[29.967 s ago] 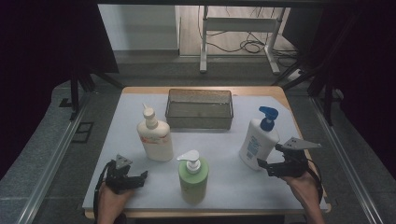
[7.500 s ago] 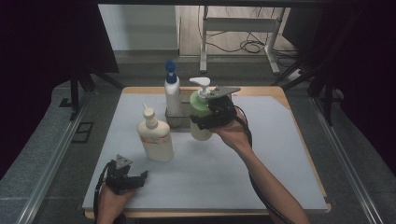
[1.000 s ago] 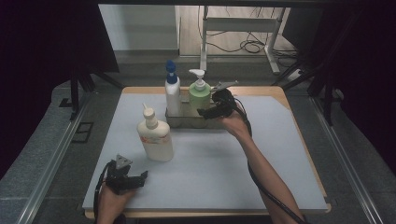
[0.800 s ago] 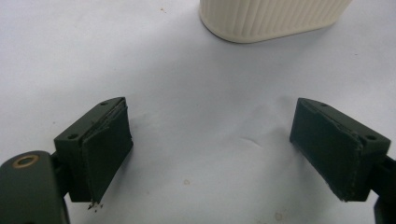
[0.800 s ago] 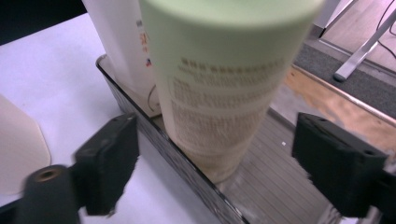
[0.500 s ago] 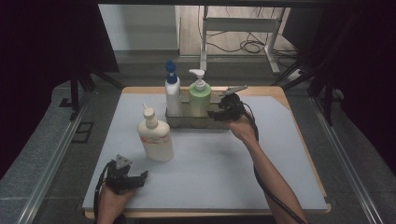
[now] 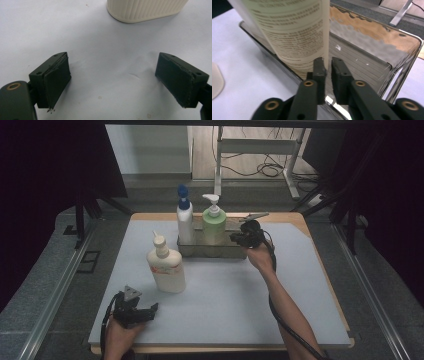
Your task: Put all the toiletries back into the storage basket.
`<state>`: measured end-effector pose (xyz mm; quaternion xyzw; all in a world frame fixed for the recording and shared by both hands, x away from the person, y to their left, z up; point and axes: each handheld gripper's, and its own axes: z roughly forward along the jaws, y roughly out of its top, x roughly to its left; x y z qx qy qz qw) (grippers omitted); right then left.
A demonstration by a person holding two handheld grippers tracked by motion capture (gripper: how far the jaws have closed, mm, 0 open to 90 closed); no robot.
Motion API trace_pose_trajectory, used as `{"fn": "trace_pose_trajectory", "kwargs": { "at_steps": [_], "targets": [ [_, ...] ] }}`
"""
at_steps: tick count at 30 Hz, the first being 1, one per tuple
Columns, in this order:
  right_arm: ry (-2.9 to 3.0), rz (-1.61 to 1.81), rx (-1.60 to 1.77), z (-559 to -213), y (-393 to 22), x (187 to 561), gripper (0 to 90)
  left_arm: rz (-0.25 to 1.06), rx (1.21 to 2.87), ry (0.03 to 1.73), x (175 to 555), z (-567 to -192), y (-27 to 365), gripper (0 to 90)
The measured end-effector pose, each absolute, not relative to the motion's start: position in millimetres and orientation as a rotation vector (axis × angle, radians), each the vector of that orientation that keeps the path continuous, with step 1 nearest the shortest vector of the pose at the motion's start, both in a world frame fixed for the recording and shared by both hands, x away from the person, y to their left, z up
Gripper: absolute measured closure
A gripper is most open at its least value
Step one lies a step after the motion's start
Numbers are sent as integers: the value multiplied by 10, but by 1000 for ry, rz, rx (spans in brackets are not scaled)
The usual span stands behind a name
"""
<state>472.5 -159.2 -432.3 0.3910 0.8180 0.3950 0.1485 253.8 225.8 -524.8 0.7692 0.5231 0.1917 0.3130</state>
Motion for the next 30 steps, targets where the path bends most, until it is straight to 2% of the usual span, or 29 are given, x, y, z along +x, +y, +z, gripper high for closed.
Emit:
{"fn": "trace_pose_trajectory", "kwargs": {
  "at_steps": [3, 30],
  "targets": [
    [2346, 1127, 1139, -4363, -1570, 4765, 892, 505, 2028, 1380, 2538, -5248, 2258, 119],
    [2367, 1020, 1243, -4596, -1362, 4997, 894, 505, 2029, 1380, 2539, -5248, 2259, 119]
  ]
}}
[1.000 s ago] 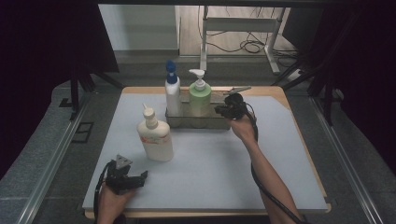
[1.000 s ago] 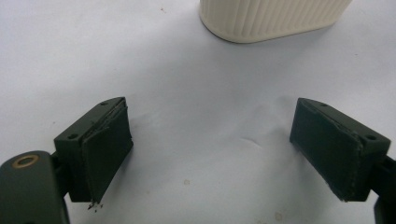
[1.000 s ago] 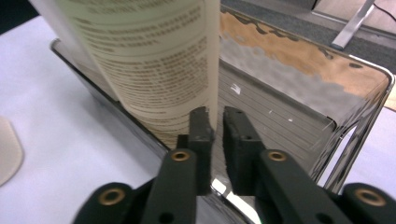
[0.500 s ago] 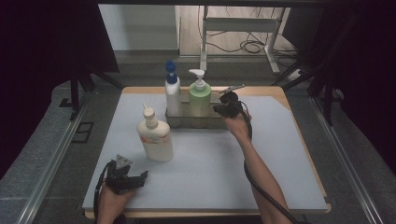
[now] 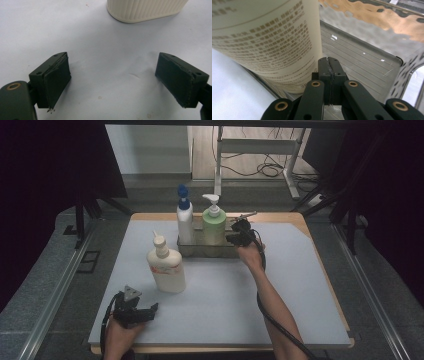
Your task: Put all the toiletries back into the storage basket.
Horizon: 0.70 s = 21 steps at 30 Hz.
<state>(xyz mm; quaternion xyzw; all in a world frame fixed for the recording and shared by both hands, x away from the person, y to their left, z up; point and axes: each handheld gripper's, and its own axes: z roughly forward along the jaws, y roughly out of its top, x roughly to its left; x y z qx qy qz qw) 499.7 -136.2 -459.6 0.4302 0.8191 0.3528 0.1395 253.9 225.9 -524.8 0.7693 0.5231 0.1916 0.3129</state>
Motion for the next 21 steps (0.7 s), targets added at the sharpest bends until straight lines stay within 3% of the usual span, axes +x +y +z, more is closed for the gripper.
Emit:
{"fn": "trace_pose_trajectory", "kwargs": {
  "at_steps": [21],
  "targets": [
    [2397, 1044, 1234, -4647, -1227, 5013, 888, 505, 2028, 1380, 2539, -5248, 2258, 119]
  ]
}}
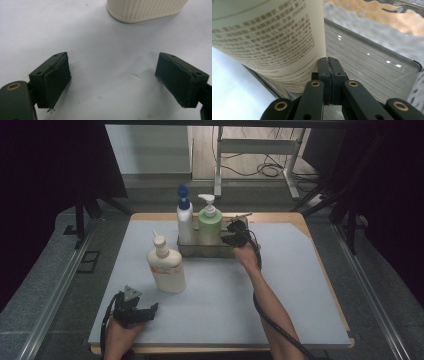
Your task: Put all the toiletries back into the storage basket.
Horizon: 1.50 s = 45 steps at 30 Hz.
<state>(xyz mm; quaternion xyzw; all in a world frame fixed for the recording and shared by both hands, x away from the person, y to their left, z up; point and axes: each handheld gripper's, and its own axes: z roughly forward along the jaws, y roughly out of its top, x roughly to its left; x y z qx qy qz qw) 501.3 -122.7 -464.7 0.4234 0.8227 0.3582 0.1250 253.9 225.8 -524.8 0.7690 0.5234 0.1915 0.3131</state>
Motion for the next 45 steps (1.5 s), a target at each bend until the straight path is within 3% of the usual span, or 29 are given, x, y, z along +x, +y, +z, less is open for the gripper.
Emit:
{"fn": "trace_pose_trajectory", "kwargs": {
  "at_steps": [27, 45],
  "targets": [
    [2409, 1033, 1222, -4649, -1062, 4986, 886, 505, 2028, 1380, 2540, -5248, 2258, 119],
    [2398, 1059, 1151, -4520, -1158, 4907, 750, 506, 2030, 1380, 2538, -5248, 2258, 119]
  ]
}}
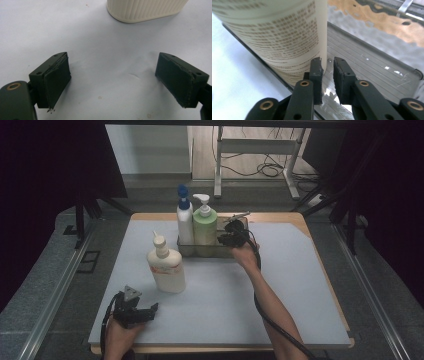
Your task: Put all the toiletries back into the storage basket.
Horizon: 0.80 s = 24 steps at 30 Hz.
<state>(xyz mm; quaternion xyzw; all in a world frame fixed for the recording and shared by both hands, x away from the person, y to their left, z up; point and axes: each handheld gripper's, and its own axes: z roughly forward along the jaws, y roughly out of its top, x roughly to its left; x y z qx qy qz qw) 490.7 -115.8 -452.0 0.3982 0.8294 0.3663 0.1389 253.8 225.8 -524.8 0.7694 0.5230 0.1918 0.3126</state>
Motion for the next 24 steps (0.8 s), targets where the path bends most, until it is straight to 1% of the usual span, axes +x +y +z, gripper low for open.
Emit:
{"fn": "trace_pose_trajectory", "kwargs": {
  "at_steps": [5, 9, 14, 24],
  "targets": [
    [2390, 1083, 1112, -4444, -1217, 4840, 688, 505, 2029, 1380, 2539, -5248, 2258, 119],
    [2391, 1107, 1092, -4399, -1281, 4775, 592, 503, 2028, 1380, 2540, -5248, 2260, 119],
    [2401, 1129, 1036, -4343, -1343, 4671, 497, 502, 2030, 1380, 2540, -5247, 2261, 120],
    [2432, 1147, 977, -4217, -1429, 4446, 380, 502, 2031, 1381, 2540, -5246, 2266, 123]
  ]
}}
